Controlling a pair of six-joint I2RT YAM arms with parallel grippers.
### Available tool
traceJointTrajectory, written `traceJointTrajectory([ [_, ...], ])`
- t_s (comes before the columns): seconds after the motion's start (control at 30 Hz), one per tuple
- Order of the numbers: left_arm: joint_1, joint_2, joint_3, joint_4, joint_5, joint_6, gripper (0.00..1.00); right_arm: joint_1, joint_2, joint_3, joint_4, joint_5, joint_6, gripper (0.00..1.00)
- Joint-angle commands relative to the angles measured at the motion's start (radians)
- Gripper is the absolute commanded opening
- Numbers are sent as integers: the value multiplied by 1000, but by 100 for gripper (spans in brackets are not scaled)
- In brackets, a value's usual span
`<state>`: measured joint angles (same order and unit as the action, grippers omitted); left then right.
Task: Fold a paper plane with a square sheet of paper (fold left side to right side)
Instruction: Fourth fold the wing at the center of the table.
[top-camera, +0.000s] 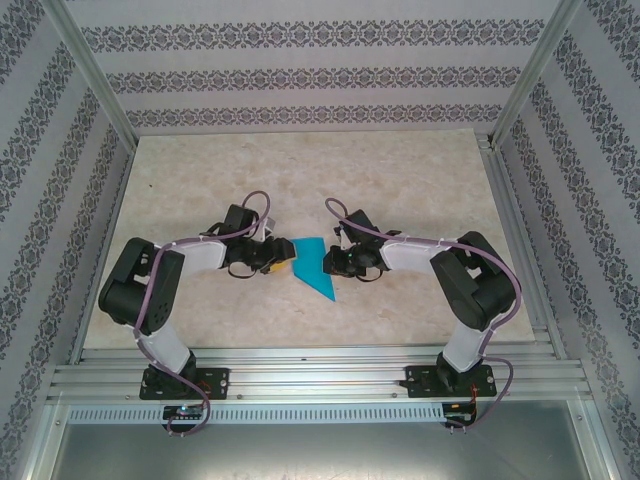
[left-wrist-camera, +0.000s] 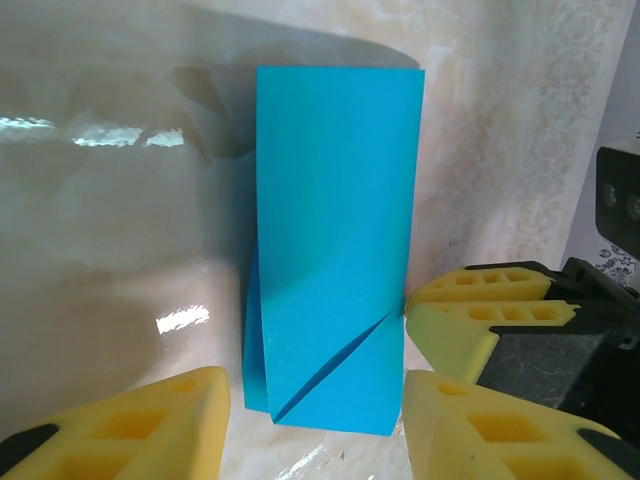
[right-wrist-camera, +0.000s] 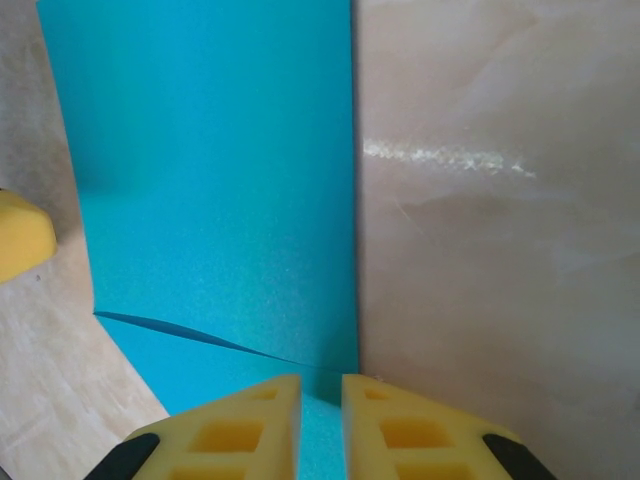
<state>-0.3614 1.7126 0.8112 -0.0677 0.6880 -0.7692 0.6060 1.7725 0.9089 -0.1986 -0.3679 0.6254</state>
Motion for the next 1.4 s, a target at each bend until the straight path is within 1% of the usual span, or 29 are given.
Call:
traceJointTrajectory([
  [0.0,-25,26,38,1,-17,0,50,-9,16,19,-3,8,-26,18],
  [0.53,-73,85,92,-32,-53,13,48,-11,19,12,-4,5,-28,19],
  [0.6,-76,87,95,-34,-54,10,44,-11,15,10,-2,4,-28,19],
  [0.7,-83,85,101,-30,-53,4,28,-11,-12,5,2,11,-35,20],
  [0.77,-88,85,105,-30,-52,-2,18,-11,-46,1,-2,31,-47,23],
  [0.83,-91,84,109,-33,-53,-7,13,-9,-83,-2,-8,51,-62,27],
  [0.93,-93,79,116,-48,-54,-12,9,9,-143,-6,-42,118,-97,33],
  [1.0,-93,78,118,-52,-53,-15,9,44,-176,-5,-81,202,-132,36],
  [1.17,-96,66,129,-72,-52,-14,8,195,-198,-2,-138,433,-199,45],
  [1.37,-96,56,144,-100,-50,-6,8,357,-138,18,-131,634,-256,53],
])
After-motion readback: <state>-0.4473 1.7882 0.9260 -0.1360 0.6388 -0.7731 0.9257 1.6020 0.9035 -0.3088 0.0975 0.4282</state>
